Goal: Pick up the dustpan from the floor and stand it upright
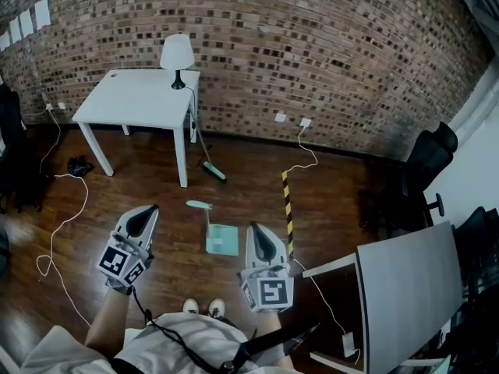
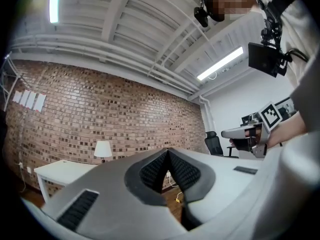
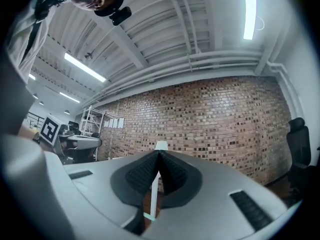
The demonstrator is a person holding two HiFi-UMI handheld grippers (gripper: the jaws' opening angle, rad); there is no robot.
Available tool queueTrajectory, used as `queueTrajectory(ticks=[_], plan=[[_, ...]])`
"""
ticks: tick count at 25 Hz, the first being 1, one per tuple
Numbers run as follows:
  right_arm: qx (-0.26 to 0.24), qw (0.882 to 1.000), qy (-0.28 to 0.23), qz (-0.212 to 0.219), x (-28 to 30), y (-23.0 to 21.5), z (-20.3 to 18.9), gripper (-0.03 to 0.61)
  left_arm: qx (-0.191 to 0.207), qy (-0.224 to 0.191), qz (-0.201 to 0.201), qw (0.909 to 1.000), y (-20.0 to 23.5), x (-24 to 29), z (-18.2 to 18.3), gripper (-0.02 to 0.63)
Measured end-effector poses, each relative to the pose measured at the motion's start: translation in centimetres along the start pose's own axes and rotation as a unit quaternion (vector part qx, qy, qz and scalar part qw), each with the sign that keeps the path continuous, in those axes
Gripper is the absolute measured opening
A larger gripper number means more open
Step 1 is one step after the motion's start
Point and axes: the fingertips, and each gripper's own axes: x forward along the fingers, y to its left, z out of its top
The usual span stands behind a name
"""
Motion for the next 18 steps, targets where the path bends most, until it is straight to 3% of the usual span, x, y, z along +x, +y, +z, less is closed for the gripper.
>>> queueTrajectory(ticks=[12, 18], plan=[[-0.001, 1.0, 0.021, -0.019, -0.7, 0.6, -0.8, -0.011, 0.001, 0.011, -0.02, 0.9997, 0.2, -0.7, -0.5, -0.005], [0.033, 0.995, 0.056, -0.071, -2.6, -0.2, -2.2, -0.011, 0.004, 0.064, -0.032, 0.9974, -0.1, -1.8, -3.9, -0.005]])
